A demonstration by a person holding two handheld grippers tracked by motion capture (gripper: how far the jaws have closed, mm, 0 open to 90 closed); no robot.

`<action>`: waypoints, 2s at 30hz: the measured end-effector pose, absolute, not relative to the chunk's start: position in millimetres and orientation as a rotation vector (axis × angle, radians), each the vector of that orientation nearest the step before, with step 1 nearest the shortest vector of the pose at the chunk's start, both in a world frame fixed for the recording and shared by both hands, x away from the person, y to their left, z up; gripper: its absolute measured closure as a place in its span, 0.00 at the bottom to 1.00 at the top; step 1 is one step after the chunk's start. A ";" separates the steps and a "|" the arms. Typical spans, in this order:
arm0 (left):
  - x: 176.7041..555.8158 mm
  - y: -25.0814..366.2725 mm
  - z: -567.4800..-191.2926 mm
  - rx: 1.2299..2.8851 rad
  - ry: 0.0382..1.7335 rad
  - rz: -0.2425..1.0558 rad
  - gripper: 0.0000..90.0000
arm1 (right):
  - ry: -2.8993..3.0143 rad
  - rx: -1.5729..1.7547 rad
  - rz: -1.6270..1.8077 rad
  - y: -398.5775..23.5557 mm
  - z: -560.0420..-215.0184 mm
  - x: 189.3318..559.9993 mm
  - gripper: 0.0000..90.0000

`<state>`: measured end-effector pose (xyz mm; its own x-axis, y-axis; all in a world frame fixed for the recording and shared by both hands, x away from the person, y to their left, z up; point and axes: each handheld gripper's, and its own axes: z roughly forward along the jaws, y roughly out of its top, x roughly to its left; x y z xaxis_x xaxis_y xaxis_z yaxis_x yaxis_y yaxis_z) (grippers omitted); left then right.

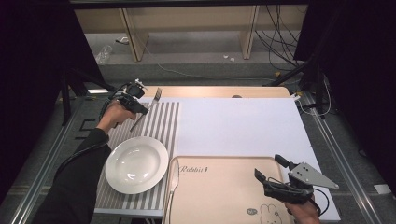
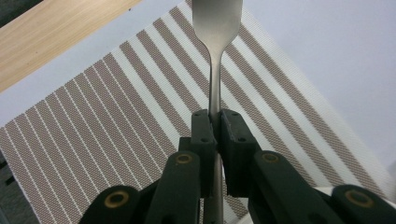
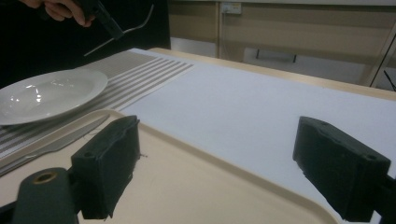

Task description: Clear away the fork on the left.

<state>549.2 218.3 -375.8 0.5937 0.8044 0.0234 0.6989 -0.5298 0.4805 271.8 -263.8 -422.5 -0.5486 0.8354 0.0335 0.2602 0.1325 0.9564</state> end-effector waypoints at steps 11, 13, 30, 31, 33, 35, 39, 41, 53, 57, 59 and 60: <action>526.8 210.4 -364.5 2.294 1.146 0.122 0.94 | 1.891 1.051 1.427 -263.7 -422.4 271.5 0.17; 519.8 206.4 -364.0 2.288 1.109 0.085 0.94 | 1.891 1.051 1.428 -263.7 -422.3 271.4 0.17; 456.5 162.9 -380.0 2.258 0.904 -0.115 0.94 | 1.889 1.047 1.428 -263.5 -422.1 271.0 0.17; 453.2 160.5 -382.8 2.258 0.896 -0.133 0.94 | 1.890 1.048 1.427 -263.5 -422.2 271.1 0.17; 445.6 155.5 -388.3 2.259 0.891 -0.162 0.94 | 1.893 1.046 1.424 -263.6 -422.3 271.0 0.17; 439.9 151.5 -391.5 2.258 0.882 -0.192 0.94 | 1.890 1.049 1.428 -263.6 -422.1 271.0 0.17; 431.1 144.9 -394.8 2.245 0.880 -0.225 0.94 | 1.894 1.048 1.420 -263.3 -422.2 270.8 0.17; 426.7 142.0 -395.9 2.249 0.870 -0.233 0.94 | 1.891 1.048 1.425 -263.3 -422.3 271.0 0.17; 395.2 121.4 -410.4 2.304 0.810 -0.313 0.94 | 1.893 1.048 1.423 -263.2 -422.4 271.2 0.17; 387.3 116.4 -411.9 2.324 0.783 -0.317 0.94 | 1.894 1.050 1.421 -263.2 -422.4 271.2 0.17; 383.3 114.2 -412.6 2.333 0.773 -0.316 0.93 | 1.891 1.048 1.424 -263.3 -422.4 271.2 0.17; 381.9 113.8 -413.1 2.338 0.767 -0.315 0.93 | 1.890 1.048 1.424 -263.3 -422.2 271.1 0.17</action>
<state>381.9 113.8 -413.1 0.7999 0.4435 -0.4043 0.5996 -0.6183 0.5080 271.1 -263.3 -422.2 -0.5474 0.8364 0.0285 0.2583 0.1364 0.9564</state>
